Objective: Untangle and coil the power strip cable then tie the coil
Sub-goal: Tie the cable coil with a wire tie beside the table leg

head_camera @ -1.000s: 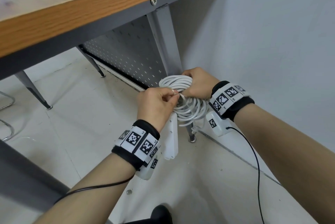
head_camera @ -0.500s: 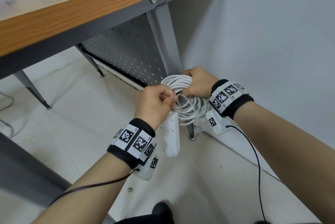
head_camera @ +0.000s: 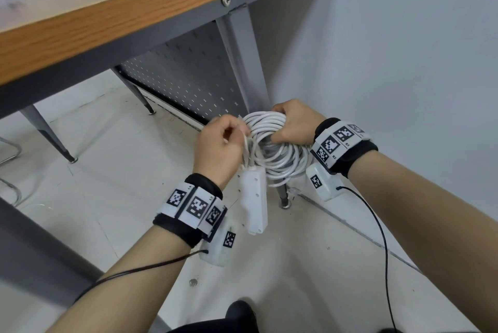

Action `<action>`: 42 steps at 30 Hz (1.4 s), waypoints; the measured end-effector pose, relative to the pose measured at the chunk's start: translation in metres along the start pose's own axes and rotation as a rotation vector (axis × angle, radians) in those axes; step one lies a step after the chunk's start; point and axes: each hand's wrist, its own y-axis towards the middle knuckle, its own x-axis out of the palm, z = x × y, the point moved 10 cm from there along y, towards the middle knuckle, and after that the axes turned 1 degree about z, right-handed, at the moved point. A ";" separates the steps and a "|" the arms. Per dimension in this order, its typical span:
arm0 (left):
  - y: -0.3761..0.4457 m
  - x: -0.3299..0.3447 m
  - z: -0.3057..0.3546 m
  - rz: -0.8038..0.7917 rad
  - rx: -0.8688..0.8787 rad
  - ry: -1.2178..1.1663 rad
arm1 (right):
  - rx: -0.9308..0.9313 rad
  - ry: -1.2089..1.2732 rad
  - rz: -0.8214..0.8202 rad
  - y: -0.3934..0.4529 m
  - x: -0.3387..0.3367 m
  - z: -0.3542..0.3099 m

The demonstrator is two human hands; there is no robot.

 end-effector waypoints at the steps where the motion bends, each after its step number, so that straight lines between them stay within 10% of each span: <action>1: 0.001 -0.002 -0.007 -0.001 -0.071 -0.104 | -0.003 -0.004 -0.002 0.000 0.000 0.000; 10: -0.001 0.014 -0.029 -0.139 -0.393 -0.349 | -0.045 -0.058 -0.010 0.007 0.002 -0.008; 31: 0.034 0.031 -0.026 -0.318 -0.020 0.357 | -0.108 -0.095 -0.049 0.004 0.003 -0.022; 42: 0.023 0.044 -0.024 -0.303 -0.044 0.309 | -0.113 -0.122 -0.117 -0.008 0.006 -0.014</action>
